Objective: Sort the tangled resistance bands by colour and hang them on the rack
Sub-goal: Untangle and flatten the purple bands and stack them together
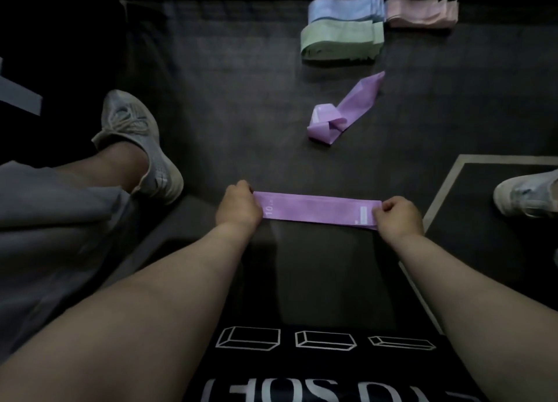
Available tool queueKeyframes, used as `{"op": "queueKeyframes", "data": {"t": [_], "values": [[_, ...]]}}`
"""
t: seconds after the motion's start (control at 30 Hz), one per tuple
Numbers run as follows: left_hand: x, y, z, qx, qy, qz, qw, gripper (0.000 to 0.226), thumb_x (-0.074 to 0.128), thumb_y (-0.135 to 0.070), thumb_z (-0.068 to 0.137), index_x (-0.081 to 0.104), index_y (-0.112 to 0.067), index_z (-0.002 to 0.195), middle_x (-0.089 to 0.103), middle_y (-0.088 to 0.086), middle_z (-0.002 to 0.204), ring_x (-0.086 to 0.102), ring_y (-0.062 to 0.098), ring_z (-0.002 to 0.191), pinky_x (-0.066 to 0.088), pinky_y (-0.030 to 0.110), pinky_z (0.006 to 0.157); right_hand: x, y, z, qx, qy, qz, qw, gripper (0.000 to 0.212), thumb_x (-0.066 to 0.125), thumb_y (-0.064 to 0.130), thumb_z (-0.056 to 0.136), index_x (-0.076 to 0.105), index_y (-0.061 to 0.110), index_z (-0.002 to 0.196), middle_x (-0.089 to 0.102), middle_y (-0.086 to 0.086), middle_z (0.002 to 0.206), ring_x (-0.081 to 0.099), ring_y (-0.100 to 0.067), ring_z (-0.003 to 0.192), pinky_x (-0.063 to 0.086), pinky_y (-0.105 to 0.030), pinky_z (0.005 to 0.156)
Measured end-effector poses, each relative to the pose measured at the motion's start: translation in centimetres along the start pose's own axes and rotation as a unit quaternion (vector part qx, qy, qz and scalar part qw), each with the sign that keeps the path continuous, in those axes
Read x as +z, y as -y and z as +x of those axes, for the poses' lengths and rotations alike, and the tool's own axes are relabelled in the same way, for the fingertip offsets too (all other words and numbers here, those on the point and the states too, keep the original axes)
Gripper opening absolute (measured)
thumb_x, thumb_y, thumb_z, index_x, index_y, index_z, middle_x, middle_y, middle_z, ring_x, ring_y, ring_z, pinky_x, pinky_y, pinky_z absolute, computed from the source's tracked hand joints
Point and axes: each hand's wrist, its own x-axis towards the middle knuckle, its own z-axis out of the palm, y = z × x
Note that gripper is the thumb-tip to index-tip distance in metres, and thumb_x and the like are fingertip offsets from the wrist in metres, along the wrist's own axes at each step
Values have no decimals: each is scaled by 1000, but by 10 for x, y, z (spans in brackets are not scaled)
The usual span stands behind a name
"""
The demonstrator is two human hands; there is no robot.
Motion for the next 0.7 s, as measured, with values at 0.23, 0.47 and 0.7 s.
{"op": "queueKeyframes", "data": {"t": [0.23, 0.47, 0.7], "values": [[11, 5, -5, 226, -82, 226, 944, 54, 64, -38, 86, 51, -18, 134, 45, 10, 140, 45, 31, 126, 37, 41, 101, 6, 2, -11, -186, -41, -193, 963, 67, 75, 36, 80, 48, 17, 139, 40, -12, 142, 40, -32, 132, 35, -44, 109], [29, 2, 0, 290, -12, 296, 910, 58, 55, -28, 94, 35, -24, 148, 40, 4, 145, 40, 26, 133, 29, 41, 112, 28, 11, -3, -316, 70, -388, 863, 83, 69, 33, 87, 24, 26, 156, 29, -9, 152, 29, -28, 142, 21, -41, 118], [21, 5, 4, 268, -6, 304, 914, 51, 61, -22, 89, 44, -26, 137, 42, 4, 138, 42, 26, 129, 31, 43, 110, 27, 10, 5, -342, 61, -377, 859, 53, 57, 29, 95, 39, 26, 145, 38, -7, 138, 40, -28, 129, 28, -45, 111]]}}
